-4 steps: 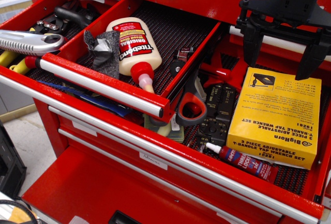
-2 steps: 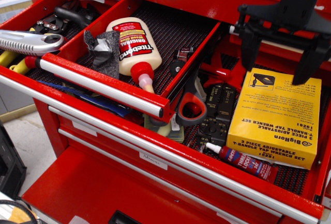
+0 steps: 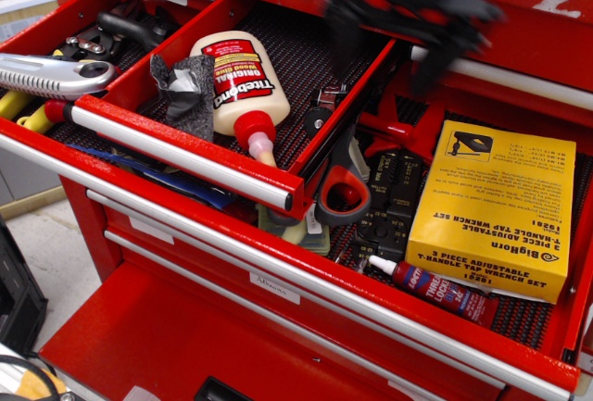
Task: Pick up box cutter and put into drawer
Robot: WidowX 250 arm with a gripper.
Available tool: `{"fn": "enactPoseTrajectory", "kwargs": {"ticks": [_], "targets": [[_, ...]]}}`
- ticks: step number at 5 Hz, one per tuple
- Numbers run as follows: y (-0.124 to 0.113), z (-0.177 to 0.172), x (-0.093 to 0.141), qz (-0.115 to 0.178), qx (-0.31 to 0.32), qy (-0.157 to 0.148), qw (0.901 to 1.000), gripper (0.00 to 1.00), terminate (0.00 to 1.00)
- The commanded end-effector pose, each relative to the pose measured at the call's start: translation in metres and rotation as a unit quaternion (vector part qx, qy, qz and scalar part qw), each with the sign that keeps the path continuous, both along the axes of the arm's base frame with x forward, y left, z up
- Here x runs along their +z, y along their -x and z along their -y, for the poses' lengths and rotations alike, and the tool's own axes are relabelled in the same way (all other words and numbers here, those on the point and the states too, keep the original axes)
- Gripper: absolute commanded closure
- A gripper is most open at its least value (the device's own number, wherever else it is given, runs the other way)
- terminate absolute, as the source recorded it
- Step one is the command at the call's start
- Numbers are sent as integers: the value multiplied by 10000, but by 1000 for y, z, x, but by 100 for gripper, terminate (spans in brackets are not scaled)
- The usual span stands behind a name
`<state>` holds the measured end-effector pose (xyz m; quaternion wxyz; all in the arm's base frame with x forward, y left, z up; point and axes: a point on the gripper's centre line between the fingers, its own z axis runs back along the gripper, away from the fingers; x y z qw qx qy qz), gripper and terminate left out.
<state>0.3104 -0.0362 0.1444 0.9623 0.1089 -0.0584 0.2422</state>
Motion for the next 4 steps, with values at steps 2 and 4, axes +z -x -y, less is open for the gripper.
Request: {"fn": "enactPoseTrajectory", "kwargs": {"ticks": [2,4], "targets": [[25,-131,51,482,2602,-230,9641,0,0],[47,-191,26,1047,3114,-619,9425,0,0]]}}
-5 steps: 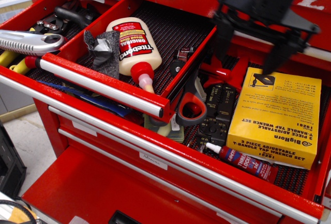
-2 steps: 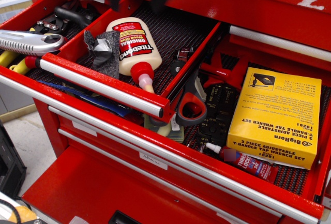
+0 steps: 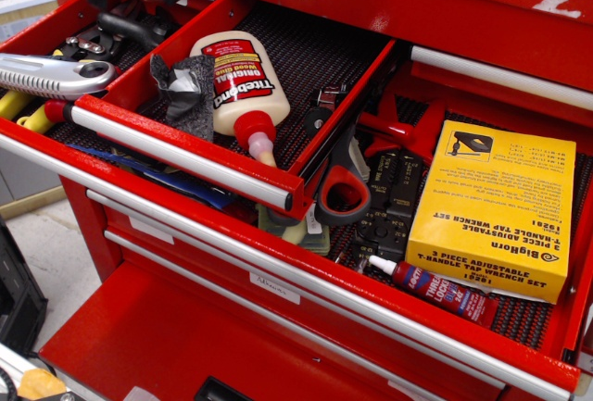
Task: Pick up box cutter and put into drawer
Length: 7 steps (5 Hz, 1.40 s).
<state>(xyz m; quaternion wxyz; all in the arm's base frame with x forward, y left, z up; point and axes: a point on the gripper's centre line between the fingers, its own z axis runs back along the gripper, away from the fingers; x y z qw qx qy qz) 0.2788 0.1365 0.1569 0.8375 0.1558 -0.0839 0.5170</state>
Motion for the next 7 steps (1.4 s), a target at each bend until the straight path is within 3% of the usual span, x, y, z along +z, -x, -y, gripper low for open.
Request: {"fn": "enactPoseTrajectory", "kwargs": {"ticks": [1,3,7], "targets": [[24,-41,4,562,267,-255,9977,0,0],[26,-81,-30,933,394,-12,9949,0,0],[26,-96,-88,1110,646,875,9878,0,0]]}}
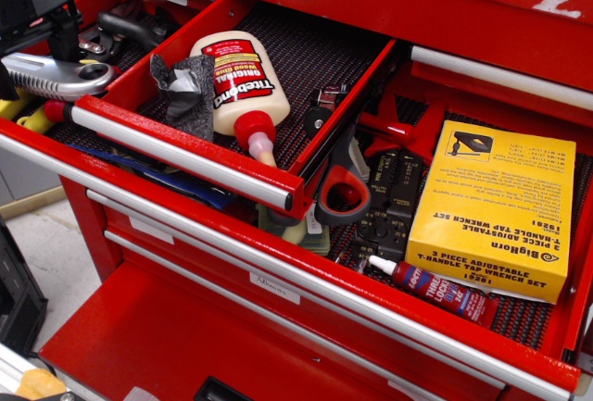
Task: Pick up box cutter and put into drawer
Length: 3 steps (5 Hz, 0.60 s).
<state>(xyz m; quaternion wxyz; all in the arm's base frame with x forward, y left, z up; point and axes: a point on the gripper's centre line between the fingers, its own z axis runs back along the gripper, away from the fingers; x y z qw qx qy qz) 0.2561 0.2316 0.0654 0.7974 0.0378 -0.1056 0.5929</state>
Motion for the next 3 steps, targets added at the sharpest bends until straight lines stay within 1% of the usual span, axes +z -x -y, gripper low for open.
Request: {"fn": "enactPoseTrajectory", "kwargs": {"ticks": [1,2,3], "targets": [[7,10,5,61,75,235,9997,100,0],[7,24,44,-371,124,297,9988,100,0],[6,47,93,-711,299,-31,9970,100,0]]}}
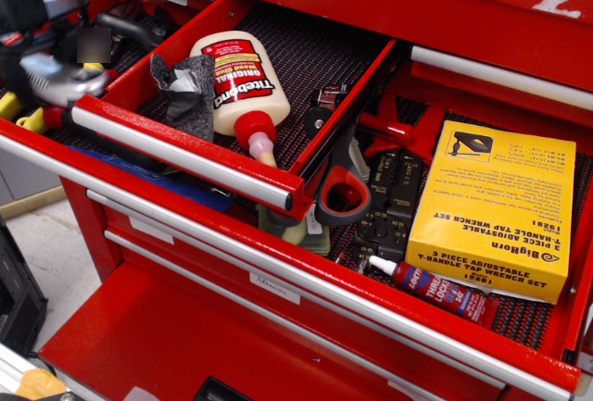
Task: Pick up box cutter and put into drawer
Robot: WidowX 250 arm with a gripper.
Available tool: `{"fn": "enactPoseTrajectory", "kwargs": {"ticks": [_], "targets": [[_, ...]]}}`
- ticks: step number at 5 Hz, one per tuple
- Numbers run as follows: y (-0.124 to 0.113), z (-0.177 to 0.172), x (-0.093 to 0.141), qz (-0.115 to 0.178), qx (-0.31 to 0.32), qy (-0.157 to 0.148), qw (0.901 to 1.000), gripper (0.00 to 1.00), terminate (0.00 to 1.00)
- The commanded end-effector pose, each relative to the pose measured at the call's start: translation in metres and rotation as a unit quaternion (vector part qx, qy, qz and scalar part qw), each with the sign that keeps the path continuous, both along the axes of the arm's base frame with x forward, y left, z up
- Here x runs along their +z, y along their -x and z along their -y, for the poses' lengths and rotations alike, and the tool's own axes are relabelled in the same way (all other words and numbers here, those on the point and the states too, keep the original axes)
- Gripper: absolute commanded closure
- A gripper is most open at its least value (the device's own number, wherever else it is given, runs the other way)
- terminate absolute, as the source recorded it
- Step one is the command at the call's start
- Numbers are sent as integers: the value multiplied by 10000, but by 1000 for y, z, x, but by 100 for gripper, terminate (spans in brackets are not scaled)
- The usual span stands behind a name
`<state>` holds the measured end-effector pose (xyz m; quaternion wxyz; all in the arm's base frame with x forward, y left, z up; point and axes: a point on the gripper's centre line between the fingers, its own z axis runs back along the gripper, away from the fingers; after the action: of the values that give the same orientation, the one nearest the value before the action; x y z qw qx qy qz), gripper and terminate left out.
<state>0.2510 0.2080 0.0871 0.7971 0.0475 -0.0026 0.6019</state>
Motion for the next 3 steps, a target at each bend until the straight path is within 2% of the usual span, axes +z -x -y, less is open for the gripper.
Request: {"fn": "enactPoseTrajectory", "kwargs": {"ticks": [1,2,3], "targets": [[-5,61,110,-95,339,-624,9974,100,0],[-18,110,125,-101,427,-679,9967,100,0],[-33,154,109,162,100,-982,9950,100,0]]}}
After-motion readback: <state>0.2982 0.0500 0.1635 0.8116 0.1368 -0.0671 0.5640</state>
